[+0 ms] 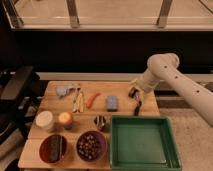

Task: Place pepper in table surface

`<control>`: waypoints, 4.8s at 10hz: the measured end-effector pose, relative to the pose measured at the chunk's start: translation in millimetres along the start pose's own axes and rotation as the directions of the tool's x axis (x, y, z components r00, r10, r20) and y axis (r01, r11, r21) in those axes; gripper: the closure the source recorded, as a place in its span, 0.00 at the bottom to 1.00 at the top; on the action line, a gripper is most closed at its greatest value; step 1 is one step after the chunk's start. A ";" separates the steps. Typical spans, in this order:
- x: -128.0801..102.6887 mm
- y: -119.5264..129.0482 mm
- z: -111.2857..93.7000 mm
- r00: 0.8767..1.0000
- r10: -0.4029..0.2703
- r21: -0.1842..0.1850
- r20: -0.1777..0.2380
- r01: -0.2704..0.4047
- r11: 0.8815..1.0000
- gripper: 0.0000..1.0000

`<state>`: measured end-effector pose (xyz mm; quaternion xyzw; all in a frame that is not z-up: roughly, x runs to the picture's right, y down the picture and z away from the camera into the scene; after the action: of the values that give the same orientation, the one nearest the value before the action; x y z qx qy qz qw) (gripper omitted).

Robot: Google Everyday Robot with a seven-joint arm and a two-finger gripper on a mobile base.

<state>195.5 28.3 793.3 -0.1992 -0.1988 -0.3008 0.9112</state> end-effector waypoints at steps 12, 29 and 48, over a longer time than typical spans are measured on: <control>-16.6 -34.2 16.2 0.995 -0.088 0.047 0.055 0.085 0.995 0.20; -148.2 -156.1 108.1 0.775 -0.621 0.048 0.120 0.620 0.783 0.20; -132.4 -200.6 205.2 0.783 -0.620 -0.016 0.048 0.621 0.784 0.20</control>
<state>-78.0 41.0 950.9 -0.1431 -0.2669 -0.5824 0.7544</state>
